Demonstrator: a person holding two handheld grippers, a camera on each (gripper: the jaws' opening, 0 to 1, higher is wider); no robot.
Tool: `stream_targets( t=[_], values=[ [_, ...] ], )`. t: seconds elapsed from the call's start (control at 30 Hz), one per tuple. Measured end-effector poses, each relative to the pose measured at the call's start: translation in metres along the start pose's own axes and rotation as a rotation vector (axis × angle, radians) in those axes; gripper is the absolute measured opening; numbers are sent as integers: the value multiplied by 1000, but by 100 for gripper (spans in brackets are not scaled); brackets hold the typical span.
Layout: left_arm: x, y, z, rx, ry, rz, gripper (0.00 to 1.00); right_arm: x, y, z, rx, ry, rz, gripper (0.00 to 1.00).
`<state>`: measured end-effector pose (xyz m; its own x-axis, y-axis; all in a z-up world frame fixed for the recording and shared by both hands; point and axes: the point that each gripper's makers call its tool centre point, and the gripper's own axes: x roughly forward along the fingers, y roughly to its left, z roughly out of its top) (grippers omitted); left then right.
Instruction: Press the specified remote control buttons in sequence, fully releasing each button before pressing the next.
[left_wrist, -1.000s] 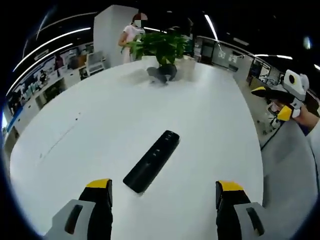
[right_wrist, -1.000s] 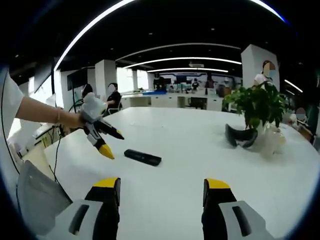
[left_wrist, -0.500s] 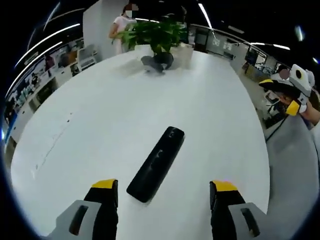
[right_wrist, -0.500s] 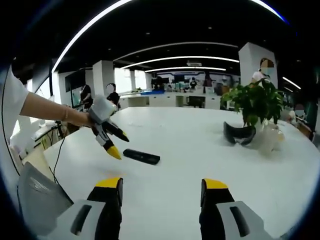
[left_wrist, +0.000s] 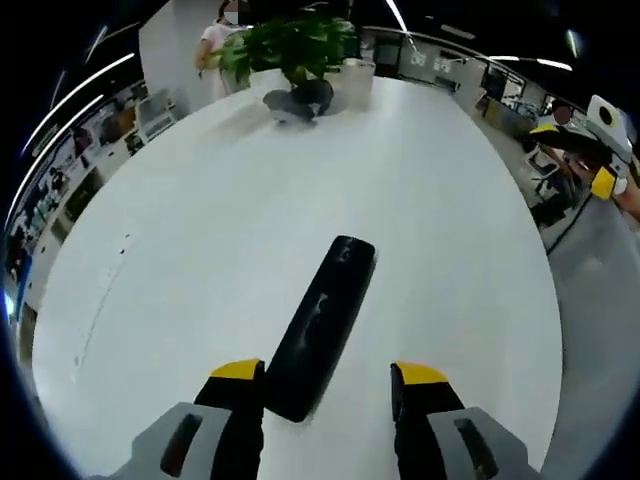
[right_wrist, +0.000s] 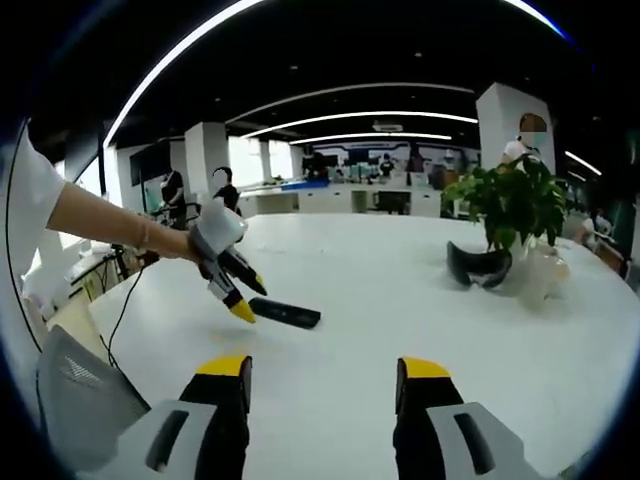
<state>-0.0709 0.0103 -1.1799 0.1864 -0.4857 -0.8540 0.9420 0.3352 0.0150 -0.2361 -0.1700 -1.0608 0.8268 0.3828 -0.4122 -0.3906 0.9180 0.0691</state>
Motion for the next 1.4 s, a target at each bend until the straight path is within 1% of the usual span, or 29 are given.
stream_targets(
  t=[0.07, 0.1, 0.2, 0.3, 0.43, 0.47, 0.53, 0.67, 0.7, 0.73, 0.77, 0.8, 0.83, 0.87, 1.0, 1.13, 1.4],
  values=[
    [2, -1, 0, -14, 7, -15, 50, 0, 0, 0, -1, 0, 1, 56],
    [4, -1, 0, -5, 13, -18, 50, 0, 0, 0, -1, 0, 2, 55],
    [6, 0, -4, 28, 37, -17, 48, 1, 0, -1, 2, 1, 3, 55],
    [7, 1, -4, 70, 45, -22, 48, 1, -1, -1, 2, 1, -4, 56],
    [9, 4, -10, 125, 83, -22, 45, 1, 0, -1, 5, 3, 2, 55],
    [11, 4, -6, 114, 62, -33, 44, 1, 0, -1, 4, 4, 1, 55],
    [12, 7, -5, 120, 60, -35, 40, 1, -1, -1, 4, 5, 1, 54],
    [13, 5, -2, 126, 50, -47, 36, 1, -2, -1, 8, 4, -3, 54],
    [13, 5, -2, 128, 48, -48, 34, 1, -2, -1, 11, 3, -5, 54],
    [13, 4, -2, 133, 49, -48, 27, 1, -3, -1, 13, 1, -6, 54],
    [12, -2, -9, 167, 79, -83, 25, 1, -3, -1, 15, 0, -6, 54],
    [12, 2, -5, 145, 46, -43, 25, 1, -3, -1, 16, -1, -7, 54],
    [12, 1, -5, 117, 42, -34, 25, 1, -3, 0, 16, -1, -8, 54],
    [12, -1, -6, 105, 41, -41, 25, 1, -3, -1, 15, -2, -10, 54],
    [10, -11, -10, 122, 44, -68, 24, 2, -1, -1, 10, 2, 1, 52],
    [10, -16, -10, 124, 43, -71, 24, 4, 1, -1, 2, 4, 7, 52],
    [7, -34, -13, 158, 48, -88, 24, 2, 2, 1, 6, -6, 10, 51]
  ],
)
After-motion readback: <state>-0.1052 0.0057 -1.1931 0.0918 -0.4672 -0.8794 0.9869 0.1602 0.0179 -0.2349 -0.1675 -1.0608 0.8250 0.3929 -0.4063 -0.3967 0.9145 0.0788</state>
